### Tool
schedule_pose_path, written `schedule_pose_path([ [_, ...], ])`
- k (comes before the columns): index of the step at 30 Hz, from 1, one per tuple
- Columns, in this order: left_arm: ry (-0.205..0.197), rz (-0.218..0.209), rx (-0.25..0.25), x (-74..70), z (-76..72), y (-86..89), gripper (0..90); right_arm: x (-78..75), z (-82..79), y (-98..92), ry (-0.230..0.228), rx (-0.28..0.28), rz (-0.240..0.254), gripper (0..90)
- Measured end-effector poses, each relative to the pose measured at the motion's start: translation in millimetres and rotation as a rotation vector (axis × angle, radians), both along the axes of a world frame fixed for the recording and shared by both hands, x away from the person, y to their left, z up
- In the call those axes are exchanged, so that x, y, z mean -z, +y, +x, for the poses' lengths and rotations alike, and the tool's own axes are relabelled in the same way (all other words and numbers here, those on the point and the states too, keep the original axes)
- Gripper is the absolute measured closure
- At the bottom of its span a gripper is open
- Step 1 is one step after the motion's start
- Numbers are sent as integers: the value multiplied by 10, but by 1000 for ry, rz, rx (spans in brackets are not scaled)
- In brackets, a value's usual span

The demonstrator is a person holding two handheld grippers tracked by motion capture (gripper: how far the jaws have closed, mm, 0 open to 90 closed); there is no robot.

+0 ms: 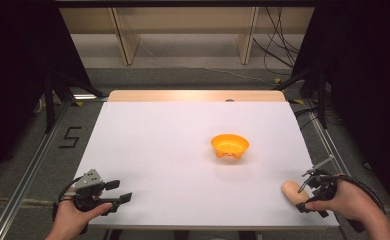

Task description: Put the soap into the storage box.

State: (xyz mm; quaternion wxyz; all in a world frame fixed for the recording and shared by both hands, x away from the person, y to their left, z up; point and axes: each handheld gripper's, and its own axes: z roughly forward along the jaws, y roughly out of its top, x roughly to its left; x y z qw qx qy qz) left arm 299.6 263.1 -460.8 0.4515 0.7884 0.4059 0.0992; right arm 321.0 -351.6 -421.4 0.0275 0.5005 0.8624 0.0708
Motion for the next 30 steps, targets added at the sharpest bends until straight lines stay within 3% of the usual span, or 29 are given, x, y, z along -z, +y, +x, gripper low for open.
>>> schedule_pose_path([
  [1,11,-5,-6,2,-5,-7,301,17,-32,4,-11,13,2,229],
  [3,3,5,5,-2,0,-1,301,5,-39,-16,2,-16,-11,235],
  [4,-5,3,5,0,2,-5,301,7,-73,-9,-5,-1,14,261],
  [5,-3,3,5,2,1,-4,301,12,-83,-14,-10,-11,-4,269],
  [7,-4,1,2,6,-1,-1,301,-20,-72,-39,26,-40,-9,300],
  [8,13,0,-5,3,-6,1,301,-23,-91,-20,43,-16,-25,318],
  [9,3,23,3,-2,0,17,301,-29,-95,-15,56,-14,-27,338],
  [11,-9,1,-2,-5,-5,7,301,-17,-81,-33,14,-44,3,363],
  [13,-10,4,-6,-2,-6,2,301,-22,-62,-27,13,-38,4,370],
  [17,-3,-9,-3,3,-2,-2,301,-54,-3,-28,21,-57,-14,368],
  [30,1,-3,1,3,5,13,301,-68,299,13,32,-69,-8,292],
])
